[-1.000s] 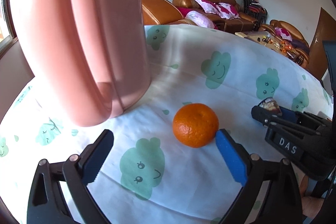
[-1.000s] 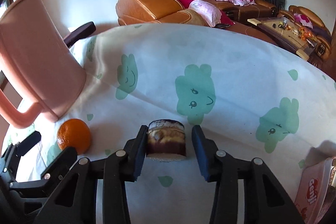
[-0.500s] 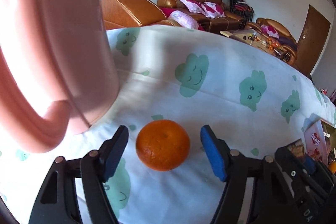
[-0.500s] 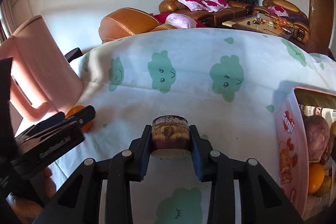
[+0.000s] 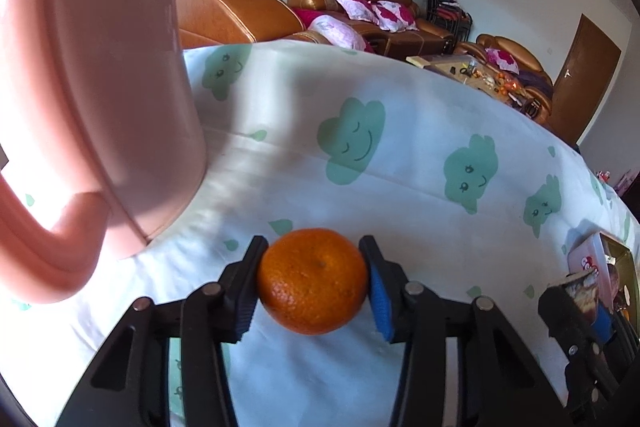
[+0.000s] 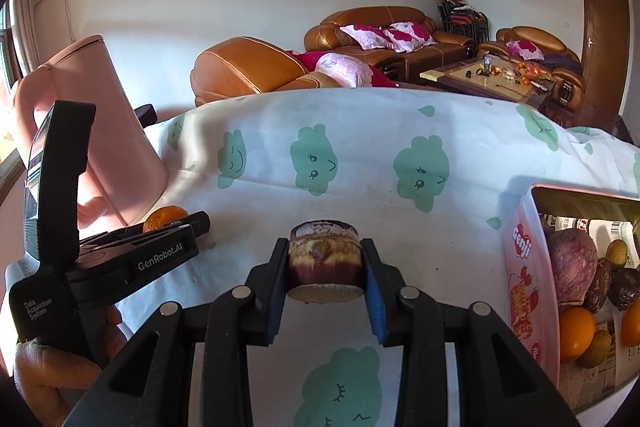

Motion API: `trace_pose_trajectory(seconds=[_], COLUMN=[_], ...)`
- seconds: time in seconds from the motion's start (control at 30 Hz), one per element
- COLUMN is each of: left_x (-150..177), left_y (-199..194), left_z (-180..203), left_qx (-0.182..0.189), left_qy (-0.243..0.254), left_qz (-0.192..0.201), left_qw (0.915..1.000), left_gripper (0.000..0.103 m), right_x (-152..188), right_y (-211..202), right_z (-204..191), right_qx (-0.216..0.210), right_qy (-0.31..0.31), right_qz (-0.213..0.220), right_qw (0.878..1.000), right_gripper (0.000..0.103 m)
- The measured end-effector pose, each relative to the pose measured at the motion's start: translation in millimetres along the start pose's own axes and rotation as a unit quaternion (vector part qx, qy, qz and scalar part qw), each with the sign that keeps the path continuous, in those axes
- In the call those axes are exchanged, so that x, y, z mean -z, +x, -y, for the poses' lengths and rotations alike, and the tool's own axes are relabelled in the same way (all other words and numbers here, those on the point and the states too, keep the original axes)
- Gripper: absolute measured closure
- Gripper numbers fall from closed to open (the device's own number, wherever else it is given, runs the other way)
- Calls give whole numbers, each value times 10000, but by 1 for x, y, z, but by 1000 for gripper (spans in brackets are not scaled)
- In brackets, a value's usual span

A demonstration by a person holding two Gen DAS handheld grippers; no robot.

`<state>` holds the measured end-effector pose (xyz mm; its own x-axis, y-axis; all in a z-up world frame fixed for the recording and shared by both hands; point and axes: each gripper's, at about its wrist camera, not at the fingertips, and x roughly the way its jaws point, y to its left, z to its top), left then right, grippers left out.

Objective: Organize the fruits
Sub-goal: 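Carry the jar and orange over the pink tin box and lower them in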

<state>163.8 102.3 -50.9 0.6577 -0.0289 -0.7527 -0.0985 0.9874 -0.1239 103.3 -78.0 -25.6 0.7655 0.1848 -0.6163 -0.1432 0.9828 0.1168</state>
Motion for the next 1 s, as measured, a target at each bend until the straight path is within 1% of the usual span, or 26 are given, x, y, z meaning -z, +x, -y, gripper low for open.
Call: trace_pose_trajectory(seconds=[0.07,0.17,0.23,0.33,0.57,0.77,1.0], left_x=[1,3,5,8,21,39,57], left_y=[-9,-22,-29,-38,-51,-61,-72], left_z=[-5,-4,-3,-1,4,19,51], left_qx=[-14,-111,-171,-300,-405,-324,-99], left_qy=[-58,-34,28,100,195,307,617], left_qz=[198,470,619,774,856,837,769], left_qw=[9998,9988,9979,9965,9953,9955,9951], left_gripper=[55,55,55,55,55,55,55], right_x=[1,2,3,5,16,24,37], right_y=[-7,-12,-17,-24,-40,-50,-74], right_z=[-5,-9,-10,-10,-7,4,20], right_qx=[38,113,102,68,45,22,203], right_qy=[-143,-273,-282,-240,-173,-44,-120], right_qz=[174,294,397,439,462,396,499], right_qw=[9997,9991,9988,9987,9988,9992,9985], right_gripper=[67,67,67,67,67,67,67])
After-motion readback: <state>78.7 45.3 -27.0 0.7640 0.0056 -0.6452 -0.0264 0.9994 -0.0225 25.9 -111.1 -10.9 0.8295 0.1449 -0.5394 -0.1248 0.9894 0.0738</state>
